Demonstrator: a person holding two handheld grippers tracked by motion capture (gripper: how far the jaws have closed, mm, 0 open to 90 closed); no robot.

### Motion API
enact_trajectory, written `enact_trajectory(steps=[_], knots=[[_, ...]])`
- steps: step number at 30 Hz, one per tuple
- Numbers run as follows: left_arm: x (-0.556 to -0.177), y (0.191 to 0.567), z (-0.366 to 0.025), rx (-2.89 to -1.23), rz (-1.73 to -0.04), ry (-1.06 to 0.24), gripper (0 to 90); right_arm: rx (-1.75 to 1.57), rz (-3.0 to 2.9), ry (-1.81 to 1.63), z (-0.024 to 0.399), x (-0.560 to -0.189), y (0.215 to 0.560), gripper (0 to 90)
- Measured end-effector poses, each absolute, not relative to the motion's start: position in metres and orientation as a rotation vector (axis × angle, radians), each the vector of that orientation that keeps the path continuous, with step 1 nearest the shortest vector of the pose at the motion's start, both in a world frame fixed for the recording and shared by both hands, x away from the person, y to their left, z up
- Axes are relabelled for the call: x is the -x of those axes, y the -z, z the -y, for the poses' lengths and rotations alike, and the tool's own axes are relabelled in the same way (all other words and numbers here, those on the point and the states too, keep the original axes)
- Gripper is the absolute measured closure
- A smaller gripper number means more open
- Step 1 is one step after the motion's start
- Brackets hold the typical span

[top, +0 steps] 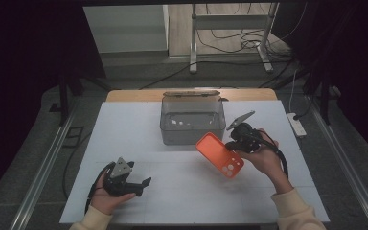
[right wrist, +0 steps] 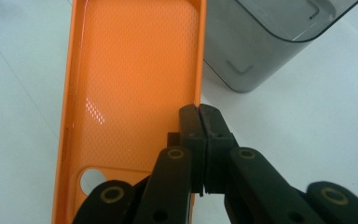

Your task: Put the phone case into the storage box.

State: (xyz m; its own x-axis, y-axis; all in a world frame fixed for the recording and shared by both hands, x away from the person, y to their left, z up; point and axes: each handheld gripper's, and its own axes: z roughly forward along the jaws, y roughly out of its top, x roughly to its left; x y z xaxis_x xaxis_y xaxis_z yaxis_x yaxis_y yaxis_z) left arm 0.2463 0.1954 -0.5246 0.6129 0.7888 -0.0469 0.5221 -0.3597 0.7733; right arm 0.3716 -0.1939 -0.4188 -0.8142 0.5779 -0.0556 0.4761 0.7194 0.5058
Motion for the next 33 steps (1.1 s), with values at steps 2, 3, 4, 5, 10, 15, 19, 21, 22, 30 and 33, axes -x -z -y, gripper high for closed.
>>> enact_trajectory(steps=[2, 3, 4, 5, 10, 15, 19, 21, 22, 30, 33], knots=[[-0.2465, 0.5247, -0.1954, -2.048, -1.031, -0.429, 11.3, -0.844, -2.709, -0.719, 0.1940, -0.3702, 0.4164, 89.0], [-0.2465, 0.5247, -0.1954, -2.048, -1.031, -0.429, 11.3, -0.841, -2.706, -0.722, 0.1942, -0.3697, 0.4154, 89.0], [-0.2465, 0.5247, -0.1955, -2.047, -1.031, -0.429, 11.3, -0.840, -2.704, -0.724, 0.1944, -0.3690, 0.4142, 89.0], [-0.2465, 0.5247, -0.1955, -2.047, -1.031, -0.429, 11.3, -0.839, -2.700, -0.727, 0.1945, -0.3684, 0.4132, 89.0], [-0.2465, 0.5245, -0.1958, -2.043, -1.032, -0.429, 11.3, -0.832, -2.696, -0.728, 0.1943, -0.3667, 0.4111, 89.0], [-0.2471, 0.5244, -0.1960, -2.038, -1.034, -0.427, 11.3, -0.828, -2.699, -0.728, 0.1932, -0.3665, 0.4114, 89.0], [-0.2479, 0.5233, -0.1964, -2.028, -1.045, -0.402, 11.3, -0.821, -2.688, -0.727, 0.1927, -0.3659, 0.4109, 89.0], [-0.2477, 0.5221, -0.1965, -2.020, -1.049, -0.392, 11.7, -0.815, -2.685, -0.730, 0.1919, -0.3650, 0.4102, 89.0], [-0.2476, 0.5218, -0.1964, -2.018, -1.049, -0.393, 11.7, -0.811, -2.684, -0.732, 0.1910, -0.3639, 0.4097, 89.0], [-0.2485, 0.5218, -0.1956, -2.023, -1.044, -0.402, 11.7, -0.797, -2.688, -0.723, 0.1879, -0.3627, 0.4101, 89.0], [-0.2488, 0.5209, -0.1953, -2.022, -1.041, -0.403, 11.7, -0.794, -2.695, -0.722, 0.1862, -0.3620, 0.4107, 89.0]])
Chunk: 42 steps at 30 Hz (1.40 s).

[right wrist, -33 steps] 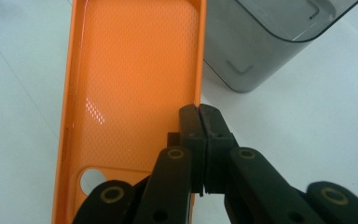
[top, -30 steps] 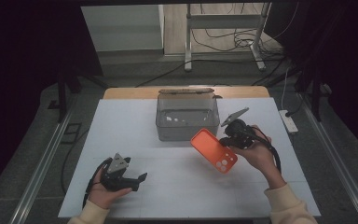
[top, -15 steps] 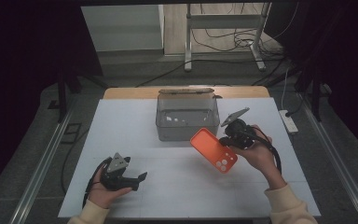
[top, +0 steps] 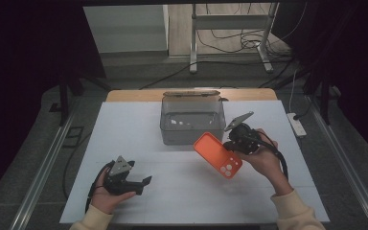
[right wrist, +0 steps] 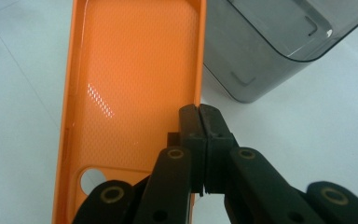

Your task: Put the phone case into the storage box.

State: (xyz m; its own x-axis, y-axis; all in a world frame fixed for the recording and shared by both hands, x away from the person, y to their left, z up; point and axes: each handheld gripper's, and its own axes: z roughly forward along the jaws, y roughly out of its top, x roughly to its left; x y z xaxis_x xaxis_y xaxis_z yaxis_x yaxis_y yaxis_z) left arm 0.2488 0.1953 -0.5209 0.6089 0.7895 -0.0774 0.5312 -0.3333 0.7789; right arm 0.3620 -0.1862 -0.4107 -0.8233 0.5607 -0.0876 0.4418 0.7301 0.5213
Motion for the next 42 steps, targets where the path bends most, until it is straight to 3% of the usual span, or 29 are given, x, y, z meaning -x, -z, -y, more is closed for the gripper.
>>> enact_trajectory(steps=[42], knots=[[-0.256, 0.493, -0.181, -1.997, -1.046, -0.358, 12.2, -0.706, -2.706, -0.716, 0.167, -0.350, 0.411, 89.0]])
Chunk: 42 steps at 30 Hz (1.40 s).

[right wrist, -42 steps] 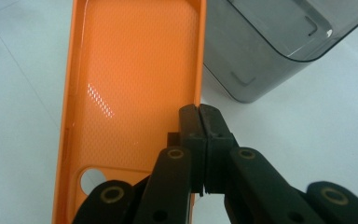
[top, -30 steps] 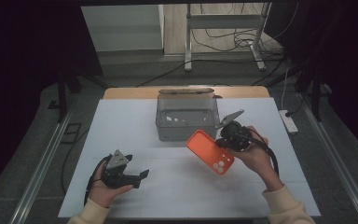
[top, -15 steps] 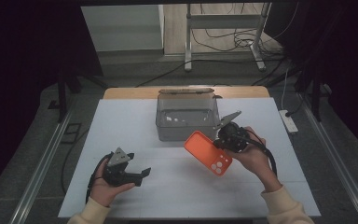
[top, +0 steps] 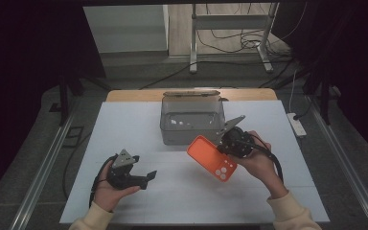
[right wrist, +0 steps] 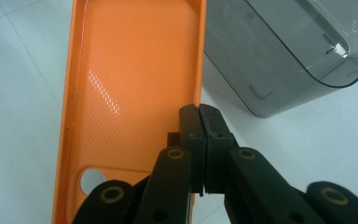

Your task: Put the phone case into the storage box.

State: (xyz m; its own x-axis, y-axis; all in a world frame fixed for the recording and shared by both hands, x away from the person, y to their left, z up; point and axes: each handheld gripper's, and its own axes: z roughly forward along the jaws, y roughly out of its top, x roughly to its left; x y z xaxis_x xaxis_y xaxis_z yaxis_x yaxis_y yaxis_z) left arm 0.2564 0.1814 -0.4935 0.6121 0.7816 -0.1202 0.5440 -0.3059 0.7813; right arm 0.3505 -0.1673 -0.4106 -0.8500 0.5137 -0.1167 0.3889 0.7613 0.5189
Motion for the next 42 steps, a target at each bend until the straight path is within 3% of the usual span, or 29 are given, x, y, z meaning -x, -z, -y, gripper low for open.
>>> enact_trajectory(steps=[42], knots=[[-0.267, 0.478, -0.162, -2.013, -1.017, -0.307, 12.2, -0.631, -2.751, -0.671, 0.143, -0.339, 0.420, 89.0]])
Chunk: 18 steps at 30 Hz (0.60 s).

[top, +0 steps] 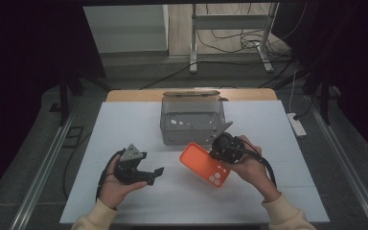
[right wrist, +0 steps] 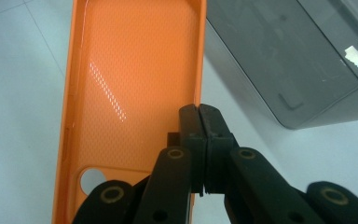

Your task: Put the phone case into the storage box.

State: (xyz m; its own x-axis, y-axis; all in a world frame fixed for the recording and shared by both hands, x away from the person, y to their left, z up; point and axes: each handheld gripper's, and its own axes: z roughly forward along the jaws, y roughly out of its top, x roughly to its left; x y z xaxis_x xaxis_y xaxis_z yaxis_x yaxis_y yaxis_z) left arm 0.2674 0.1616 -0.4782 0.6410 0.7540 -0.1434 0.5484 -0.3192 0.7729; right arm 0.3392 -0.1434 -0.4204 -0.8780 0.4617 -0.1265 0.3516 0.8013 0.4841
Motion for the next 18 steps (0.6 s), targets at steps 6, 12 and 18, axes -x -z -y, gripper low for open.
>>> enact_trajectory(steps=[6, 12, 18], knots=[[-0.269, 0.475, -0.159, -2.001, -1.007, -0.284, 12.1, -0.626, -2.757, -0.673, 0.143, -0.339, 0.421, 88.9], [-0.272, 0.471, -0.156, -1.995, -1.006, -0.279, 12.2, -0.628, -2.757, -0.670, 0.142, -0.339, 0.422, 89.0], [-0.275, 0.467, -0.151, -1.995, -0.994, -0.271, 12.3, -0.617, -2.762, -0.672, 0.141, -0.338, 0.422, 89.0]])
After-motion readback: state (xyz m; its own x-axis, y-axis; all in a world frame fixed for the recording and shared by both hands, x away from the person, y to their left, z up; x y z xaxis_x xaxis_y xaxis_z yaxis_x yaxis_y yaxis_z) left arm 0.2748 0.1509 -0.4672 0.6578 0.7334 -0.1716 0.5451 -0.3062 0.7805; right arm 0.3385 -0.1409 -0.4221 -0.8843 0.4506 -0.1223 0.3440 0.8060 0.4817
